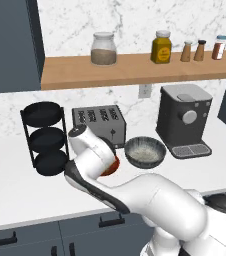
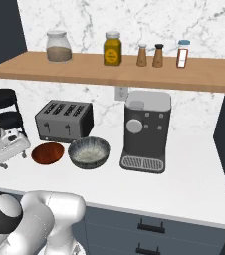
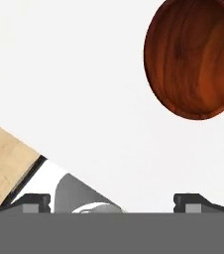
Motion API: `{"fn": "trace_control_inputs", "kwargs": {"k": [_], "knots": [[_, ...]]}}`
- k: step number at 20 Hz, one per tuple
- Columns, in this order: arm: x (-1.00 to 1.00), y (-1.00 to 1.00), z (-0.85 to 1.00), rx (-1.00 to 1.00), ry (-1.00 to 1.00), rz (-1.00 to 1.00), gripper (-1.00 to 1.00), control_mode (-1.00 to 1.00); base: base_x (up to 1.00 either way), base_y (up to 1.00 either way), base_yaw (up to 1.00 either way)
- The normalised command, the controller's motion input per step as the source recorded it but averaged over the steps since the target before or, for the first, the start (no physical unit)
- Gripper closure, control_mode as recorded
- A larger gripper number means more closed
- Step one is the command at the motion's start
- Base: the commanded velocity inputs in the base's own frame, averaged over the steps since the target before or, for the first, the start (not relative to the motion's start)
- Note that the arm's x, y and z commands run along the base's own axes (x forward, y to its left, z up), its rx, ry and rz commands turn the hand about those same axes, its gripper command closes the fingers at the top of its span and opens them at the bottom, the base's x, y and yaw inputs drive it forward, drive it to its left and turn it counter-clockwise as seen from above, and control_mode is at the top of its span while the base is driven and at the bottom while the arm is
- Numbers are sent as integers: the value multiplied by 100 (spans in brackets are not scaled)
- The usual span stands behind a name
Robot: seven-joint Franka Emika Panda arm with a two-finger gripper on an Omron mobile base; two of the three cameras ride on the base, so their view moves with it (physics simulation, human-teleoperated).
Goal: Pick up the bowls on the counter and stack them on top of one another in the open cabinet. Place the smaller bowl on top of the larger bowl.
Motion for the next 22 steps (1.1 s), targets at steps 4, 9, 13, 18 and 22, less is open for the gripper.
{"fn": "trace_control_inputs", "kwargs": {"k": [4,9,13,18,22], "knots": [[54,-3,-32,-4,3,6,-100,-100,0,0,0],[38,-26,-13,0,-1,10,-100,-100,0,0,0],[34,-9,-26,0,0,8,-100,-100,0,0,0],[34,-2,-35,0,0,5,-100,-100,0,0,0],[44,-1,-21,0,0,4,-100,-100,0,0,0]]}}
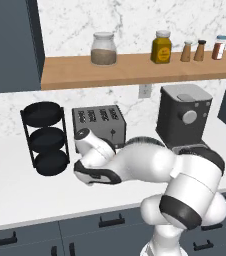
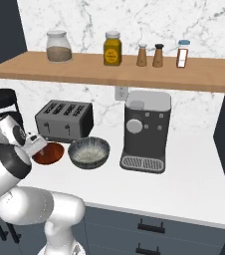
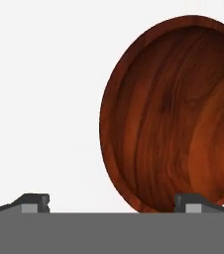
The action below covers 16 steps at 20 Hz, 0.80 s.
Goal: Pick up the bowls on the counter and stack them on top of one another in the open cabinet. Place the smaller bowl on top of the larger bowl.
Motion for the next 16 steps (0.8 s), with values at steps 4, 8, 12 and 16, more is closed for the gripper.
{"fn": "trace_control_inputs", "kwargs": {"k": [4,8,12,16], "knots": [[32,-1,-27,0,0,3,-100,-100,0,0,0],[32,-2,-28,0,0,3,-100,-100,0,0,0],[28,0,-20,0,0,3,-100,-100,0,0,0],[2,0,0,0,0,0,100,-100,0,0,0]]}}
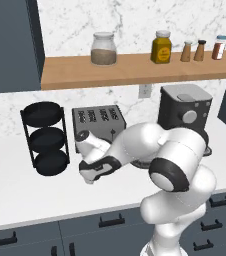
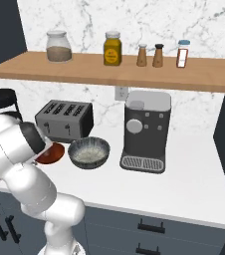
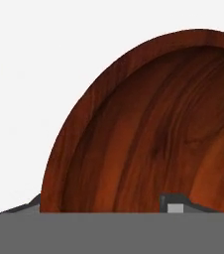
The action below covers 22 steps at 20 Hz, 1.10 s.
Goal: Pick up the bowls on the counter and stack them on top of one another in the open cabinet. Place the smaller bowl on top of the larger bowl.
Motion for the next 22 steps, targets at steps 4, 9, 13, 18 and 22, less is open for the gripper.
{"fn": "trace_control_inputs", "kwargs": {"k": [4,9,13,18,22], "knots": [[0,-1,6,0,-2,0,100,-100,0,0,0],[0,-3,33,0,-7,0,100,-100,0,0,0],[-4,0,69,0,-24,0,100,-100,0,0,0],[-2,-4,75,0,-20,-3,100,-100,0,0,0],[4,-53,44,0,1,-14,100,-100,0,0,0]]}}
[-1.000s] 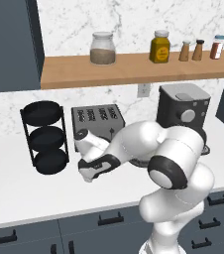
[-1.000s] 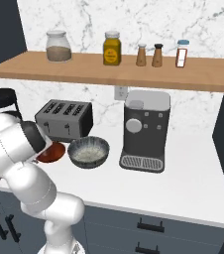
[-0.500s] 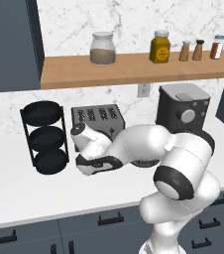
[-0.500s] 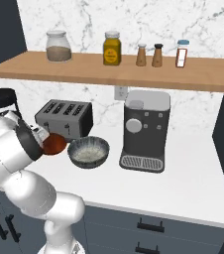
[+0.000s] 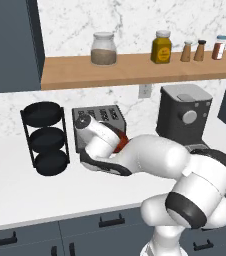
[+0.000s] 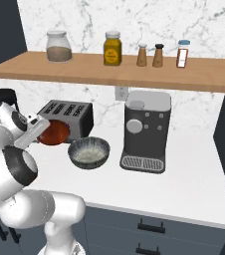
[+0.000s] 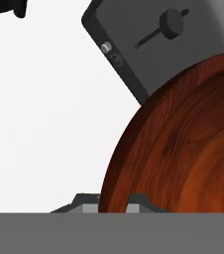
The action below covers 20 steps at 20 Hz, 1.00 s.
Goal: Pick up the bowls on the counter and stack them on top of one another in the open cabinet. Place the smaller bowl on top of the larger bowl.
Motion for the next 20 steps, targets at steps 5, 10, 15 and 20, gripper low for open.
{"fn": "trace_control_inputs", "kwargs": {"k": [5,10,15,20], "knots": [[15,-93,15,0,12,-15,100,-100,0,0,0],[28,-97,1,0,19,-12,100,-100,0,0,0],[25,-54,-11,-4,12,-7,100,-100,0,0,0],[32,5,-47,-18,9,0,100,-100,0,0,0]]}}
